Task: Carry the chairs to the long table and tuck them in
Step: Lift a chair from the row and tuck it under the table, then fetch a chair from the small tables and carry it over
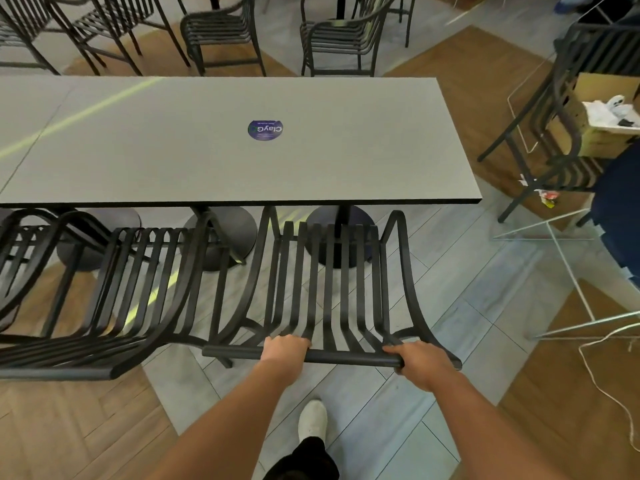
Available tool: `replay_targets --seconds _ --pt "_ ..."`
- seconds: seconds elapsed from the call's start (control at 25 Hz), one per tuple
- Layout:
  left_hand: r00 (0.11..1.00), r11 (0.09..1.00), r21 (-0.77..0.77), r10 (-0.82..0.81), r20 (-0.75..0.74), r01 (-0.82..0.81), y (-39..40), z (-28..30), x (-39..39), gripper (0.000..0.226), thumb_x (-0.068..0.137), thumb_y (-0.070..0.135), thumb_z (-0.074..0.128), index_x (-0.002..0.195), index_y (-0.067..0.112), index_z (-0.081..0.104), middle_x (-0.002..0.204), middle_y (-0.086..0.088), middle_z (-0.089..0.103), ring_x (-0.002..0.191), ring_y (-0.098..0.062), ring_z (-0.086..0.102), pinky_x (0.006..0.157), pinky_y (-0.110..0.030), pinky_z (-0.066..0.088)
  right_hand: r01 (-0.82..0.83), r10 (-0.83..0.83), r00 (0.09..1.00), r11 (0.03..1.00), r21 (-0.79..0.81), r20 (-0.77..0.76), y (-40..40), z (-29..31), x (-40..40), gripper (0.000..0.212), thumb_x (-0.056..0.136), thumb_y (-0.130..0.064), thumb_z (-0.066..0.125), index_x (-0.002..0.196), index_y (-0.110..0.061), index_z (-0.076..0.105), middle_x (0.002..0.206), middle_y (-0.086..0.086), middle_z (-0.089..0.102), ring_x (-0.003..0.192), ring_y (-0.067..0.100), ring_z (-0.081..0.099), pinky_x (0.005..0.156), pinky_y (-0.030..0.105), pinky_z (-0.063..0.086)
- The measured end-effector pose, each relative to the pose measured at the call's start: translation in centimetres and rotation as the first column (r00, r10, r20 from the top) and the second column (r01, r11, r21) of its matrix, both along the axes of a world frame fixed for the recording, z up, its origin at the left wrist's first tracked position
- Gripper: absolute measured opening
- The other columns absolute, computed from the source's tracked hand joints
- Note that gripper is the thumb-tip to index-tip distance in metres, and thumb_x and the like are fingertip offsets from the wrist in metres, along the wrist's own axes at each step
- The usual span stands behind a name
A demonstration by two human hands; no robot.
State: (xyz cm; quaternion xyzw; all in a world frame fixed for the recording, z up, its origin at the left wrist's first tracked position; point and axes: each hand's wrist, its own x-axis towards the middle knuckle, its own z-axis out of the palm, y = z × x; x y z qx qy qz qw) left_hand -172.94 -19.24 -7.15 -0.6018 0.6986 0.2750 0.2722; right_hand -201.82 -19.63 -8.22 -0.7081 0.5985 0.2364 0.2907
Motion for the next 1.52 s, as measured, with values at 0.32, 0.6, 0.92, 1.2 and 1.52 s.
replay_targets --seconds 0.32,0.6,0.92,1.2,1.52 --pt "0.963 0.969 0.224 0.157 -0.219 -0.107 -2.0 2.3 -1.4 0.073 0.088 0.059 0.070 0.147 0.019 0.052 0.135 -0.004 0.062 0.124 -0.025 0.058 0.110 -0.043 0.045 0.247 -0.321 0.902 0.932 0.264 0.288 -2.0 3.3 -3.1 0.074 0.071 -0.061 0.083 0.137 -0.034 0.062 0.135 -0.008 0.062 0.120 0.013 0.057 0.104 0.030 0.043" --pt "0.901 0.940 0.074 0.342 -0.268 -0.334 -4.6 3.0 -12.6 0.049 0.102 0.056 0.049 0.132 0.021 0.065 0.119 0.000 0.070 0.106 -0.017 0.065 0.096 -0.036 0.052 0.273 -0.290 0.900 0.957 0.098 0.325 -7.4 4.0 -13.0 0.049 0.092 -0.048 0.069 0.134 -0.023 0.064 0.131 0.001 0.067 0.116 0.017 0.062 0.102 0.033 0.047" --pt "0.749 0.783 -0.036 0.580 -0.322 -0.622 -6.1 4.1 -28.9 0.036 0.105 0.033 0.044 0.134 0.025 0.062 0.110 -0.002 0.071 0.093 -0.021 0.068 0.088 -0.038 0.057 0.230 -0.242 0.929 0.970 0.079 0.281 -13.9 5.7 -28.8 0.051 0.093 -0.041 0.069 0.136 -0.016 0.061 0.131 0.006 0.066 0.117 0.021 0.061 0.102 0.034 0.047" --pt "0.731 0.757 -0.124 0.555 -0.396 -0.642 -14.7 6.1 -36.7 0.039 0.103 0.035 0.044 0.137 0.026 0.061 0.124 -0.003 0.070 0.104 -0.023 0.066 0.094 -0.042 0.056 0.255 -0.246 0.926 0.967 0.005 0.288 -22.8 7.6 -36.8 0.048 0.093 -0.043 0.070 0.133 -0.016 0.063 0.130 0.004 0.067 0.116 0.021 0.062 0.100 0.034 0.048" --pt "0.737 0.747 -0.196 0.509 -0.445 -0.635 -31.6 5.9 -40.8 0.039 0.106 0.035 0.040 0.138 0.024 0.060 0.107 -0.002 0.072 0.082 -0.019 0.065 0.066 -0.031 0.051 0.212 -0.194 0.930 0.977 -0.024 0.312 -40.1 8.1 -40.3 0.048 0.094 -0.042 0.068 0.133 -0.015 0.063 0.129 0.003 0.066 0.112 0.020 0.061 0.091 0.029 0.045"
